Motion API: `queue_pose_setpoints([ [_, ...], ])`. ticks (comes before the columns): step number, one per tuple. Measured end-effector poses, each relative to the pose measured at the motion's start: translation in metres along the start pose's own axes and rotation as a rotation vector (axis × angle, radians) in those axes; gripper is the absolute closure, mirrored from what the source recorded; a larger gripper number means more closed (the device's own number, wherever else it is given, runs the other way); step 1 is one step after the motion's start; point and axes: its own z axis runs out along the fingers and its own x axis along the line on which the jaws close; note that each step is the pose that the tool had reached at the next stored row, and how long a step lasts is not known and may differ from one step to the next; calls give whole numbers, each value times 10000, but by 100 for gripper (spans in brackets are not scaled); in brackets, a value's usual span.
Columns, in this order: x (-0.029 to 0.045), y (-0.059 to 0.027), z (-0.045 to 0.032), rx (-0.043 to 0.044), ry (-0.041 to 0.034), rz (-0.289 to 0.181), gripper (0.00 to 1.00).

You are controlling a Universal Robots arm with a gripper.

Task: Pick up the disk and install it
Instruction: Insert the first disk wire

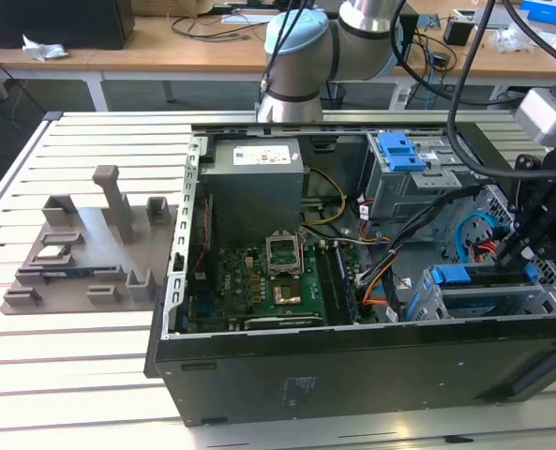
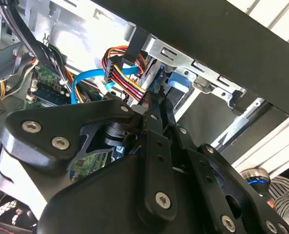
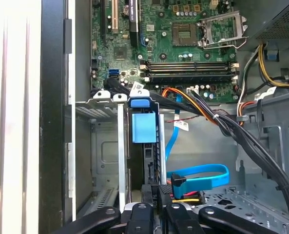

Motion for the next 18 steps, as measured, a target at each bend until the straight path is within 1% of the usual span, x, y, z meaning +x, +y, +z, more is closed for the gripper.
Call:
queue_pose_setpoints([
  [2,3,-1,6,-6,-108,-12,83],
  [3,10,-1,9,-6,-118,-12,83],
  [6,36,-2,12,-6,-120,-13,83],
  [13,37,-4,28,-6,-128,-13,83],
  [18,37,-3,19,-2,-134,-14,83],
])
